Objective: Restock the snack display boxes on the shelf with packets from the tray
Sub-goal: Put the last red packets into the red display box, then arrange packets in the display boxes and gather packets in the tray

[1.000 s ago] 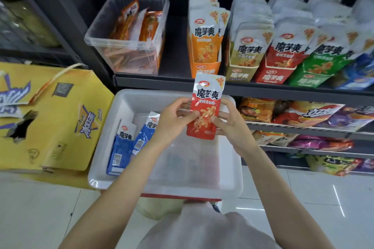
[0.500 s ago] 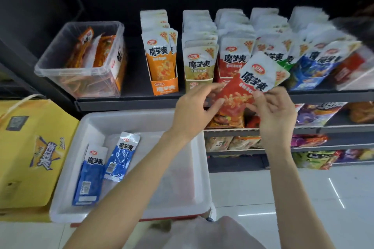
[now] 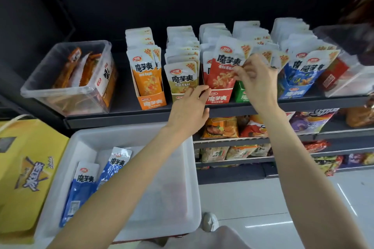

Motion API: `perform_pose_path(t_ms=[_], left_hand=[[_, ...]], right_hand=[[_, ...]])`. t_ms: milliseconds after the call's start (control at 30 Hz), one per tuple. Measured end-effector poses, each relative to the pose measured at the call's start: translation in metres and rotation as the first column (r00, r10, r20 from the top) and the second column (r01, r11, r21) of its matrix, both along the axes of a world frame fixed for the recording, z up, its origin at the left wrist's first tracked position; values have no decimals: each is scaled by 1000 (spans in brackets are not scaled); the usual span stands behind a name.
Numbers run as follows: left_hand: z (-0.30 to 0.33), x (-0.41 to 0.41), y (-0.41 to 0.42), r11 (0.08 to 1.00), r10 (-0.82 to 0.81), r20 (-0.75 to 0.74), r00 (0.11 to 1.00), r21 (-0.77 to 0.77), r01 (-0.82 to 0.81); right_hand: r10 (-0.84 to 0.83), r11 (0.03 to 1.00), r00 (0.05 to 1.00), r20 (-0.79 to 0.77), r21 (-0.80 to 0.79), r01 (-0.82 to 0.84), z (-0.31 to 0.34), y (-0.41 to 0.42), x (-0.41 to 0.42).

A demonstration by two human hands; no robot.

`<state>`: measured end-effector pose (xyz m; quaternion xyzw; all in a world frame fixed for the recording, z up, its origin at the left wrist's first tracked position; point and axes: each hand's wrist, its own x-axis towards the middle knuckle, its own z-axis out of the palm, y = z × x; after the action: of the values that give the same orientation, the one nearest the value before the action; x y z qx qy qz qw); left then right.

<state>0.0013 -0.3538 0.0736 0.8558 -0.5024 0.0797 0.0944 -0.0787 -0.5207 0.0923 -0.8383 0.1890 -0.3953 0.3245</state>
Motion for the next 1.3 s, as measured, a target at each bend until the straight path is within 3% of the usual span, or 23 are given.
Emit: perform_pose_path(t_ms=[133, 200, 400, 567, 700, 800, 900, 1000, 1133, 1200, 1300], left_hand=[[-4, 4, 0, 999, -18, 61, 998, -46, 21], [-8, 5, 0, 998, -27, 85, 996, -53, 32], [-11, 4, 1, 993, -52, 22, 998, -105, 55], [-23, -1, 44, 913, -148, -68, 987, -394, 110], [-45, 8, 116, 811, -63, -166, 984, -583, -46], [-65, 21, 176, 770, 82, -267, 960, -595, -231], [-88, 35, 229, 800, 253, -269, 929, -482, -357], [-115, 47, 262, 890, 364, -223, 904, -202, -409], [-145, 60, 272, 873, 476, -230, 849, 238, -426], [-150, 63, 267, 839, 516, -263, 815, 350, -417], [-151, 68, 256, 825, 500, -241, 832, 425, -373]], right_hand=[[-139, 974, 988, -61, -190, 126, -18, 1, 5], [-244, 953, 967, -72, -204, 225, -22, 5, 8], [-319, 947, 925, -205, -105, 303, -27, 13, 15], [-324, 942, 942, -91, 58, 329, -22, 31, -8], [-154, 971, 988, -12, 182, 154, -23, 100, -25], [180, 972, 960, -216, 191, -139, -44, 153, -10], [434, 901, 805, -404, 189, -390, -76, 191, 20], [542, 813, 632, -553, 156, -561, -110, 219, 53], [510, 715, 422, -749, 97, -692, -149, 252, 90], [471, 732, 371, -800, 119, -671, -164, 265, 102], [303, 709, 346, -888, -32, -704, -182, 269, 109]])
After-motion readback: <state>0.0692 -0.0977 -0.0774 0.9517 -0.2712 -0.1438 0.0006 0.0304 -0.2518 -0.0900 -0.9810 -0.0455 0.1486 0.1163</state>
